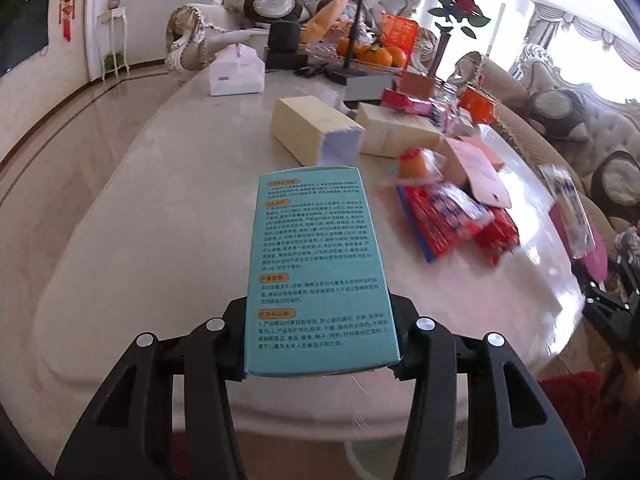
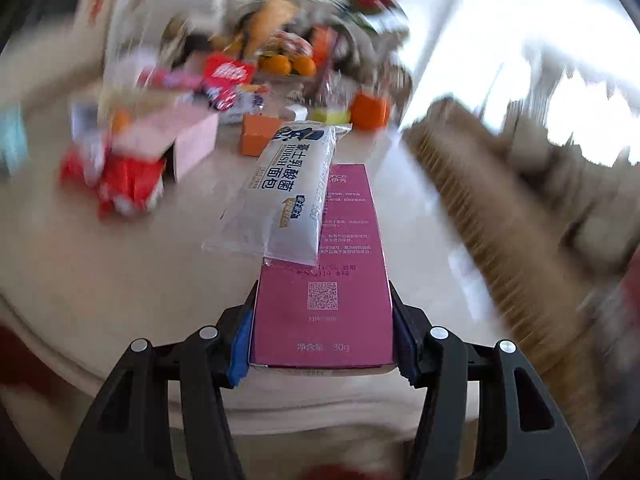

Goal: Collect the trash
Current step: 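Drop teal leaflet and pink box into the wastebasket, opening both tools, then grasp cream box with left tool while right tool grasps bread packet, then drop cream box and bread packet into the wastebasket, opening both tools, then grasp red-blue snack bag with left tool while right tool grasps red wrapper, then drop snack bag and red wrapper into the wastebasket, opening both tools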

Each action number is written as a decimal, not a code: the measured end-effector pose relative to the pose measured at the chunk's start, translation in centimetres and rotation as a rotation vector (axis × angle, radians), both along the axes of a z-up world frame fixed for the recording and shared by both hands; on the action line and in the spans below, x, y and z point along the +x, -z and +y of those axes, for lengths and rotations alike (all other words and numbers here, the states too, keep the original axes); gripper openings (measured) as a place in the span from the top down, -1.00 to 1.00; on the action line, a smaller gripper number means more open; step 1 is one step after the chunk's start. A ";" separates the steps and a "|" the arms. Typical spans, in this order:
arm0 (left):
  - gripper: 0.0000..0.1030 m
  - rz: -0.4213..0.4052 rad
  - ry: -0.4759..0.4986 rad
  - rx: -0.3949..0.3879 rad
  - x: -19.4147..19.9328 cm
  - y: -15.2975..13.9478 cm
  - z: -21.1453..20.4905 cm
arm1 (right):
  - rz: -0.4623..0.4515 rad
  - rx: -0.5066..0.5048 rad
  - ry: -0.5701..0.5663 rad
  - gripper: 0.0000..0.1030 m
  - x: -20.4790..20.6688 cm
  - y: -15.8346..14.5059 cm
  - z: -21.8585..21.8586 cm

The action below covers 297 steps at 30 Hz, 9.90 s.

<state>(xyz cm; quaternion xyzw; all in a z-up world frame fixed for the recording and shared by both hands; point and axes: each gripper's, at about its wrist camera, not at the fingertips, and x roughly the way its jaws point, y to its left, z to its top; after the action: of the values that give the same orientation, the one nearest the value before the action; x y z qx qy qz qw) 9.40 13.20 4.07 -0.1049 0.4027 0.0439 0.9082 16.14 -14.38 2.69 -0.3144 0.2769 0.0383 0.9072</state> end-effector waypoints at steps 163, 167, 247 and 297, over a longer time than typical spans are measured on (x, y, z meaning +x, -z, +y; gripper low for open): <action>-0.91 0.173 0.405 -0.179 -3.9 2.8 -9.0 | 0.353 0.663 -0.173 -0.38 -5.9 -1.0 -2.6; -0.90 0.269 0.391 -0.217 -2.9 1.3 -8.6 | 0.327 0.642 -0.200 -0.38 -1.1 -2.4 0.7; -0.43 0.004 -0.035 0.022 6.0 0.4 -2.0 | 0.400 0.700 -0.120 0.32 5.2 1.0 -1.2; -0.74 0.308 0.496 0.012 -6.0 14.9 -16.8 | 0.715 0.629 -0.046 -0.36 -9.5 10.6 -3.9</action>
<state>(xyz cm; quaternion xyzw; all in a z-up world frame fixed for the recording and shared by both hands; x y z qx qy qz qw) 3.35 -3.60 -10.83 0.0099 0.5490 -0.1616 0.8200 6.64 -18.28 -7.91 0.0025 0.5398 0.2460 0.8051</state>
